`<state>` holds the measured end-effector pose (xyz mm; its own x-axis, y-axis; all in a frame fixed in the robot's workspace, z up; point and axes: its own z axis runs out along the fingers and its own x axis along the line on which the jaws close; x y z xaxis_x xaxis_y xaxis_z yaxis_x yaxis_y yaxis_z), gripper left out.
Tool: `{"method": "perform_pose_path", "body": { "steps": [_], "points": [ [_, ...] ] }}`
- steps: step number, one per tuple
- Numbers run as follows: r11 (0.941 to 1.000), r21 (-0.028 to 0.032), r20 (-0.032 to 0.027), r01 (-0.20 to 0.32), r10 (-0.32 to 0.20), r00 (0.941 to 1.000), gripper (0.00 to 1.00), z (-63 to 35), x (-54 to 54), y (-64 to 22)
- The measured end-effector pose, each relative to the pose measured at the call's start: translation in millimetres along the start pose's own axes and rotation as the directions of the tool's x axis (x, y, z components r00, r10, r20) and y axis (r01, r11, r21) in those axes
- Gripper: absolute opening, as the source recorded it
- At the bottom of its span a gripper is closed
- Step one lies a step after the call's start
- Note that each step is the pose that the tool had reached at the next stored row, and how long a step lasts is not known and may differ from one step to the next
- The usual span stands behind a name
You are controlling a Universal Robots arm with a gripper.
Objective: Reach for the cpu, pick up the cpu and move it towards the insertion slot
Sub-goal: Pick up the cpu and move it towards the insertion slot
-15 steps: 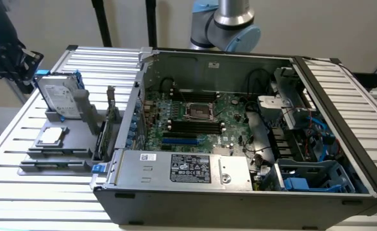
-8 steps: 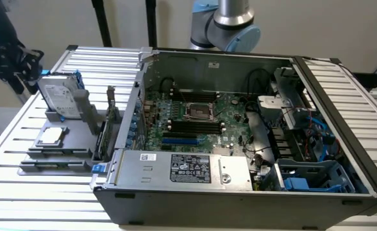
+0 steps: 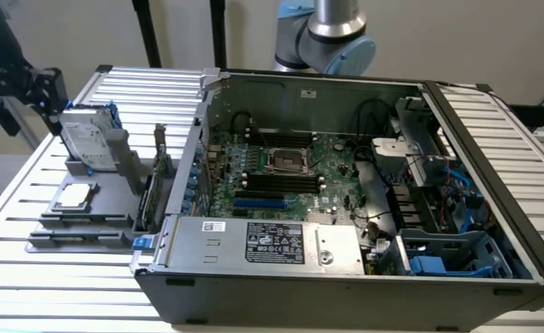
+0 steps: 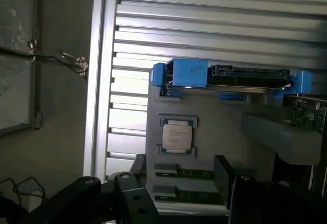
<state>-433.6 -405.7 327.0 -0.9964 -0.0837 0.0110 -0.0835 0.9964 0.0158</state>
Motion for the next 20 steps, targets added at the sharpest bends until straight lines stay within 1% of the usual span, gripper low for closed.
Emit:
{"method": "perform_pose_path", "body": {
  "steps": [1,5,12,18,20],
  "points": [
    [1.0,0.0002,-0.0003,0.005,-0.005,1.0,0.65,0.8,0.3,0.0],
    [0.9997,0.0004,-0.0011,0.023,-0.023,0.9997,0.65,6.7,0.6,-0.1],
    [0.9997,0.0003,-0.0011,0.025,-0.025,0.9997,0.65,19.6,0.5,-1.2],
    [0.9998,0.0003,-0.001,0.019,-0.019,0.9998,0.65,30.4,0.6,-3.9],
    [0.9998,0.0004,-0.0013,0.018,-0.018,0.9998,0.65,33.8,0.9,-6.5]
  ]
}}
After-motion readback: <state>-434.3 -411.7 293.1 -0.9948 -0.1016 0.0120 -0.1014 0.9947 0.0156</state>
